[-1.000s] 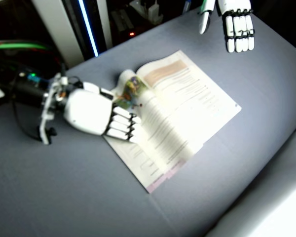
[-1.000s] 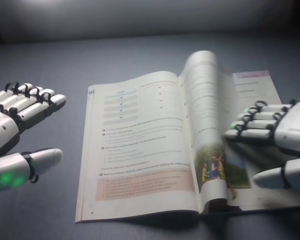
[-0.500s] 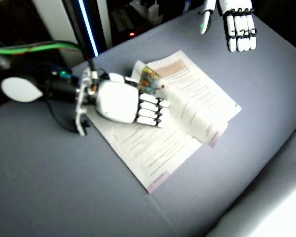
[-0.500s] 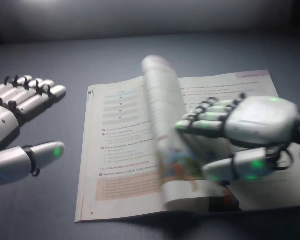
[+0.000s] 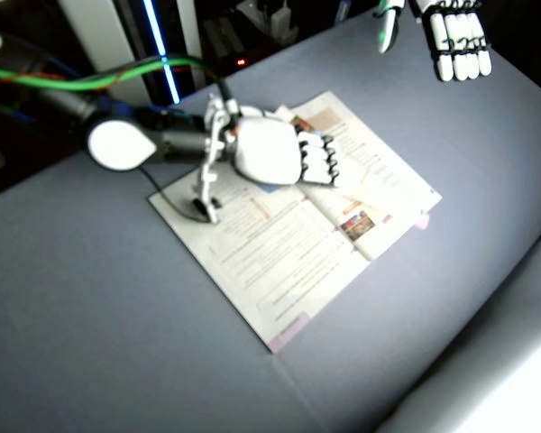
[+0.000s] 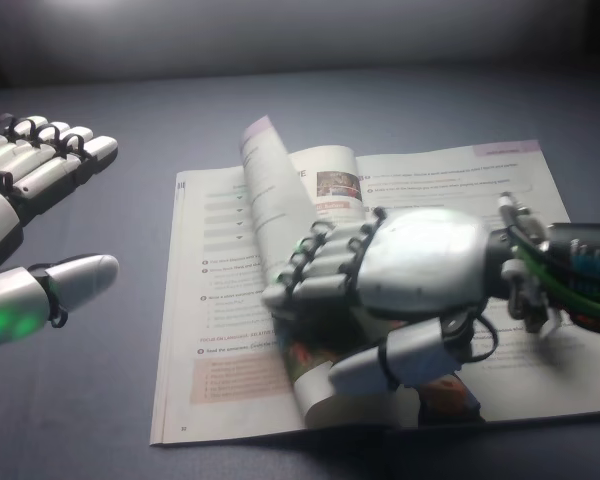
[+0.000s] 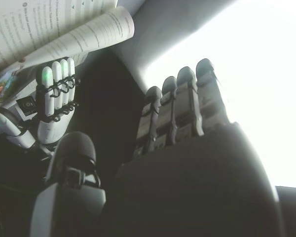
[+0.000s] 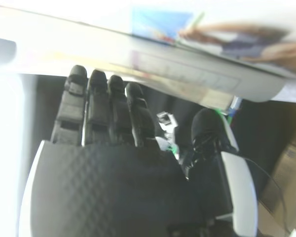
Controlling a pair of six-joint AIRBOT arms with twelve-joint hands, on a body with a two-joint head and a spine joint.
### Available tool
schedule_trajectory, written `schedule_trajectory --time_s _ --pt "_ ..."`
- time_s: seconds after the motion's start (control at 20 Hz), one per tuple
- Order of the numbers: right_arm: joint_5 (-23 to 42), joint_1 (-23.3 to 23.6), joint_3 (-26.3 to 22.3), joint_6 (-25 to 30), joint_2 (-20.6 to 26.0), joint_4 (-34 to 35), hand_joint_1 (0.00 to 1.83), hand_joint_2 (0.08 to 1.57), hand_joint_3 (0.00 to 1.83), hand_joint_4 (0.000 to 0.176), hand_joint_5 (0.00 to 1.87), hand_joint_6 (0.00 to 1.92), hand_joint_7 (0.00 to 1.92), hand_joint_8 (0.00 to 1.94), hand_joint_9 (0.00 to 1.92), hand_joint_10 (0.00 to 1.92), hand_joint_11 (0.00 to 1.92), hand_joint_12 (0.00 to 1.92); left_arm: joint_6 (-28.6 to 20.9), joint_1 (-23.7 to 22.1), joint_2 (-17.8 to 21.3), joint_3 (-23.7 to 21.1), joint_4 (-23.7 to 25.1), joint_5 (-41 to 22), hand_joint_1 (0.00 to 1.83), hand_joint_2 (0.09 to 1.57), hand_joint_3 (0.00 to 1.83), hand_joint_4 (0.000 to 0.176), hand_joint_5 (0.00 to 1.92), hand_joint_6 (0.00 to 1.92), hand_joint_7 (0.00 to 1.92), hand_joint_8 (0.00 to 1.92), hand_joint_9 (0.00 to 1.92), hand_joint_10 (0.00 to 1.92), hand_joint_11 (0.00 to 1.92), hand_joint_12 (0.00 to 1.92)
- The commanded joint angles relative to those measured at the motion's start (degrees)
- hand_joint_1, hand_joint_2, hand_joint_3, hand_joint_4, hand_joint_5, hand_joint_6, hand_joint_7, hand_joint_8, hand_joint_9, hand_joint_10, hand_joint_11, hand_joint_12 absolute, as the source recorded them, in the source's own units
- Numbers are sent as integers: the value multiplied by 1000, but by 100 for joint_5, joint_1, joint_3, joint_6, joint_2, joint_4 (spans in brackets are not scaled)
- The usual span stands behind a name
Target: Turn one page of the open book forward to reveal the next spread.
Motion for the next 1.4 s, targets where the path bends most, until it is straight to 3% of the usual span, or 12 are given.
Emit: schedule_trajectory --time_s 0.0,0.25,0.4,0.6,0.9,1.1,1.35 --pt "530 118 24 187 -26 -44 0 1300 0 0 163 5 166 4 167 3 127 37 -20 -50 66 46 -35 -739 0 1323 0 0 89 8 91 15 66 15 55 25" --pt "531 300 22 625 -377 -951 0 1259 0 0 115 0 112 0 95 0 31 4 -20 -95 207 85 -34 -714 0 1312 0 0 104 7 113 15 98 20 96 45" --pt "577 456 -11 747 -485 -1258 0 1268 0 0 161 7 145 5 126 6 51 14 -20 -110 214 100 -28 -681 0 1309 0 0 110 8 124 16 109 20 102 49" --pt "985 891 -183 1329 -478 -2070 0 1284 8 0 206 6 199 6 197 11 113 38 -27 -126 228 140 -22 -583 0 1323 2 0 119 8 131 12 114 16 103 55" --pt "1689 1246 -616 1370 -232 -2281 0 1272 0 0 106 0 125 0 115 0 68 17 -39 -132 228 157 -41 -514 0 1334 5 0 107 0 82 0 59 0 62 46" --pt "1948 1348 -829 1370 5 -2321 0 1260 0 0 164 22 157 14 138 11 98 29 -39 -140 203 149 -49 -476 0 1331 3 0 83 0 66 0 44 0 39 39" --pt "2007 1347 -906 1369 549 -1852 0 1282 1 0 132 3 125 1 97 1 10 1 -39 -133 213 83 -102 -547 0 1341 6 0 91 3 67 1 46 1 38 41"
